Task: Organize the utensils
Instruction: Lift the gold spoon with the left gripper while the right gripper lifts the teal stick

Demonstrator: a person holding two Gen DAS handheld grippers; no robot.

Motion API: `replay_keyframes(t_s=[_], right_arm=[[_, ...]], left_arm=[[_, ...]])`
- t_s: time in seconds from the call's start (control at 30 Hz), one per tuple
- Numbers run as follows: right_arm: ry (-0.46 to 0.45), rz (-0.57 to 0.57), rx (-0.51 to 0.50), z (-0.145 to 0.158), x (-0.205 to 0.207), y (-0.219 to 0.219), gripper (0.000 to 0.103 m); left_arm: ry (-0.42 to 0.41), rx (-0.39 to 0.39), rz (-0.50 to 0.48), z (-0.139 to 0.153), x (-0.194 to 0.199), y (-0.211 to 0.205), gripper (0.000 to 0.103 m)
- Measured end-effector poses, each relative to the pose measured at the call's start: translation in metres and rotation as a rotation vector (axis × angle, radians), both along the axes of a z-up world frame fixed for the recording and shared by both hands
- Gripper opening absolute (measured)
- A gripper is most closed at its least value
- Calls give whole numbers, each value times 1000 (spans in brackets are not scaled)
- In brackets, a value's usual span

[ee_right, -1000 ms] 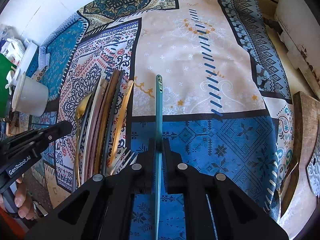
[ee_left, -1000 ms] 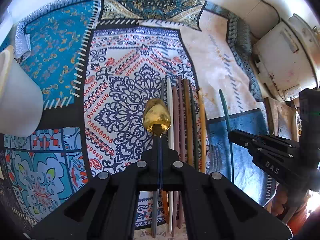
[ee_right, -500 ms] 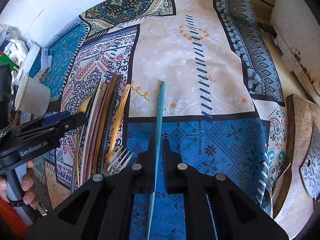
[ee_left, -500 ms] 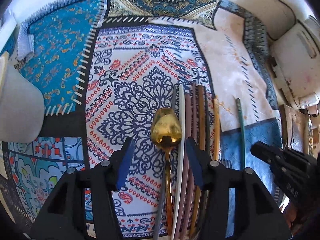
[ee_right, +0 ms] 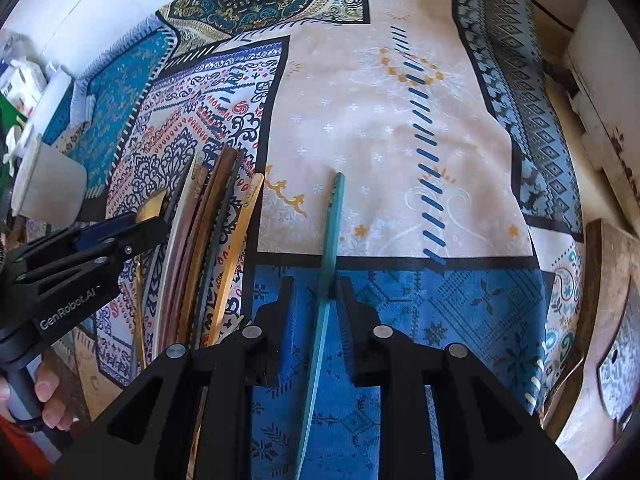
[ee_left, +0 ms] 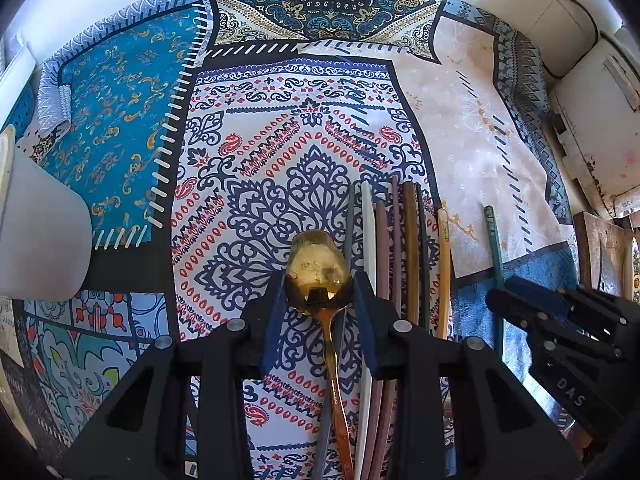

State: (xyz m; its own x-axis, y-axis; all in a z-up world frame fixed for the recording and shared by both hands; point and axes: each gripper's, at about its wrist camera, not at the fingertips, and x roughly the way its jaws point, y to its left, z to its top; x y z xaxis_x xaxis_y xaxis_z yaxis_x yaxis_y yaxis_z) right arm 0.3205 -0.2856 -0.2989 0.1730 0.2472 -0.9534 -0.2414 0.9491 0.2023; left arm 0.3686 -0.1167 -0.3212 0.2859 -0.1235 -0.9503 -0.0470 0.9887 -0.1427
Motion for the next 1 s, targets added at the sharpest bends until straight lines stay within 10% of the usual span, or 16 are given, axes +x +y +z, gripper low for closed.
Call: replay_keyframes(t_s=[0.53, 1.0], right_arm=[[-18, 28, 74, 6, 12, 6, 6], [-207, 20, 131, 76, -21, -8, 6]], left_arm=[[-104, -93, 72, 44, -47, 33, 33], [-304, -90, 70, 122, -92, 34, 32]])
